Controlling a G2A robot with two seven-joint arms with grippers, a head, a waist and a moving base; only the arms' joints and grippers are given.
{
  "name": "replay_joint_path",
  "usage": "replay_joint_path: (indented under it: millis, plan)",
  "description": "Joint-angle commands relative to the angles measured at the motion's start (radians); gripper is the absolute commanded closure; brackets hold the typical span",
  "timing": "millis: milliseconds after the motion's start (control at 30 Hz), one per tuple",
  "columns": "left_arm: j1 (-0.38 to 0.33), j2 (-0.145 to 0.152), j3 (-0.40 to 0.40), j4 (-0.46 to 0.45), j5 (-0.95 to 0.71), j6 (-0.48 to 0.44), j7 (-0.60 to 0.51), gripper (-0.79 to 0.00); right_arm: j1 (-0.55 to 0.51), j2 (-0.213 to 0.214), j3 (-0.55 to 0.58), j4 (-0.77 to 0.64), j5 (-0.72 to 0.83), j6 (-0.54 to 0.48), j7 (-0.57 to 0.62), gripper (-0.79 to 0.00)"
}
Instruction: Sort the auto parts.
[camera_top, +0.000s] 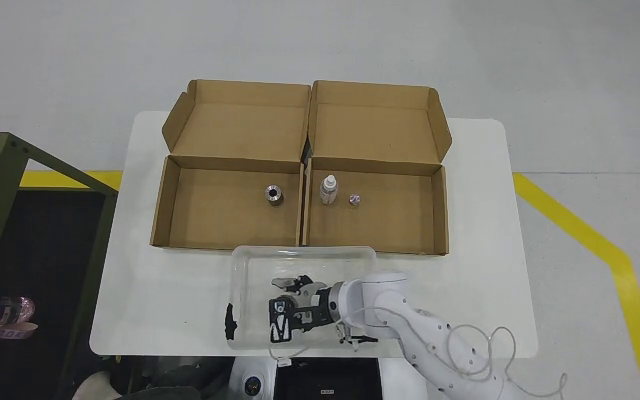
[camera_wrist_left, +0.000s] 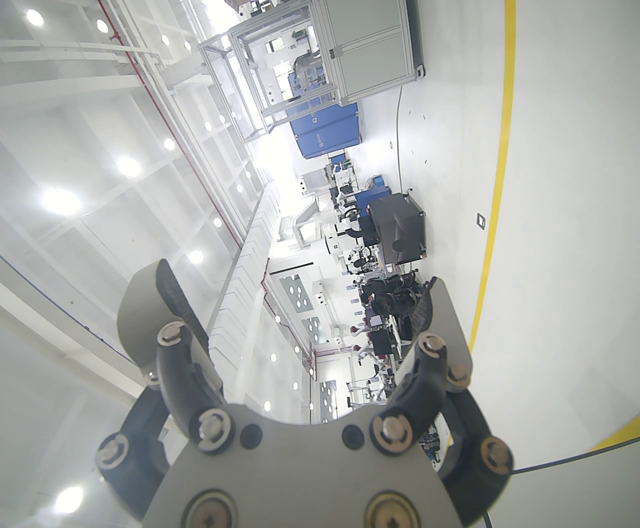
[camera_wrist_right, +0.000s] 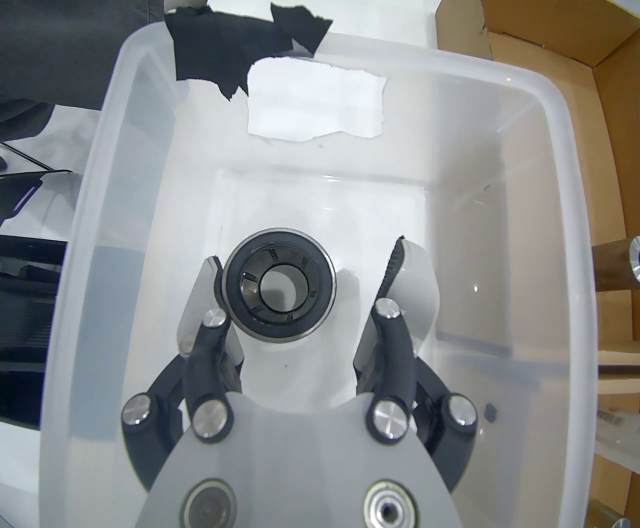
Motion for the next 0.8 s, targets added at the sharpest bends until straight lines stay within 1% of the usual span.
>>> replay_joint_path:
  millis: [0,100,233,333,400,433,467,500,567,767]
  plan:
    - [0.000,0.000,0.000,0.000,0.000,0.000,0.000,-0.785,0.008,-0.002,-0.007,0.011,0.005,0.001,-0.003,-0.542]
    - [0.000,0.000,0.000,0.000,0.000,0.000,0.000,-0.785,0.020,-0.004,-0.017,0.027,0.010,0.003,-0.010,-0.508]
    - [0.000,0.000,0.000,0.000,0.000,0.000,0.000,-0.785,0.034,-0.007,-0.029,0.043,0.016,0.004,-0.022,-0.382]
    - [0.000,0.000,0.000,0.000,0.000,0.000,0.000,-0.785,0.044,-0.009,-0.037,0.051,0.015,0.006,-0.038,-0.329]
    - [0.000,0.000,0.000,0.000,0.000,0.000,0.000,-0.785,0.051,-0.011,-0.042,0.057,0.015,0.007,-0.043,-0.271]
    - [0.000,0.000,0.000,0.000,0.000,0.000,0.000,-0.785,0.055,-0.012,-0.045,0.058,0.016,0.007,-0.045,-0.234]
    - [0.000,0.000,0.000,0.000,0.000,0.000,0.000,-0.785,0.059,-0.013,-0.047,0.058,0.017,0.007,-0.047,-0.163]
    - [0.000,0.000,0.000,0.000,0.000,0.000,0.000,-0.785,0.064,-0.013,-0.049,0.057,0.018,0.007,-0.049,-0.126]
    - [0.000,0.000,0.000,0.000,0.000,0.000,0.000,-0.785,0.071,-0.015,-0.052,0.054,0.024,0.008,-0.054,0.000]
    - [0.000,0.000,0.000,0.000,0.000,0.000,0.000,-0.785,0.085,-0.016,-0.046,0.039,0.046,0.016,-0.065,0.000]
